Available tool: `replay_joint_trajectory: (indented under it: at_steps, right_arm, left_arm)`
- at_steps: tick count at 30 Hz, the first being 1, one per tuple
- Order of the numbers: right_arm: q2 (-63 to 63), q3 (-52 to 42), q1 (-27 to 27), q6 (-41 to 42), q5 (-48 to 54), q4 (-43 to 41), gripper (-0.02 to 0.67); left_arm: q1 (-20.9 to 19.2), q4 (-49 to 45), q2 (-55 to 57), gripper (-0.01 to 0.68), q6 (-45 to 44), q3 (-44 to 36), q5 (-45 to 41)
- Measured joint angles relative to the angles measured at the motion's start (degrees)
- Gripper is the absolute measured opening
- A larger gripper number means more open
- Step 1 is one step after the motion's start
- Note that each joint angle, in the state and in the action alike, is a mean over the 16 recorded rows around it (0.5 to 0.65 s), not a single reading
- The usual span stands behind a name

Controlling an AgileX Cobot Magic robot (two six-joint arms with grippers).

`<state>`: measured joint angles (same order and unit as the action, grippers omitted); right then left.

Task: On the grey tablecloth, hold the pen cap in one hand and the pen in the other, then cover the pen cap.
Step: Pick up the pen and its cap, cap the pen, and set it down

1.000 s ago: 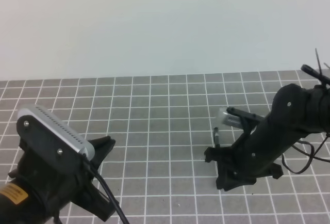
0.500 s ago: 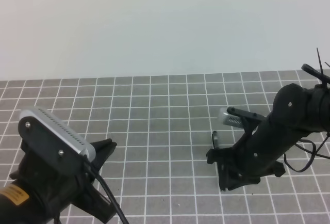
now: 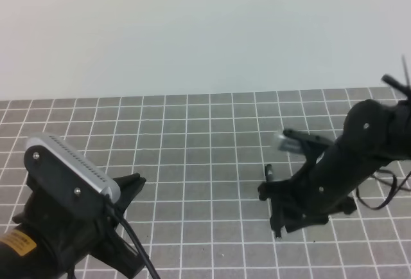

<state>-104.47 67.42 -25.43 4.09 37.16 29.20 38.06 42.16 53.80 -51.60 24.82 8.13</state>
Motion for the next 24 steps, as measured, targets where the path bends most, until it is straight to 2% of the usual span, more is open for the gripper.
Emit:
replay_joint_trajectory:
  at_steps: [13,19,24]
  right_arm:
    - [19.84,-0.27,-0.04,9.04,5.69,-5.1,0.018]
    - [31.43,-2.94,-0.09,12.76,6.57,-7.41,-0.003]
    - [41.59,-8.7,-0.13,15.66,5.19,-8.44,-0.003]
  left_arm:
    - [0.01,-0.09,-6.78,-0.001,-5.01,0.0,0.84]
    - [-0.01,-0.09,-14.46,-0.001,-7.65,0.0,-1.99]
    - [-0.01,-0.1,-21.25,-0.001,-9.96,0.0,-5.57]
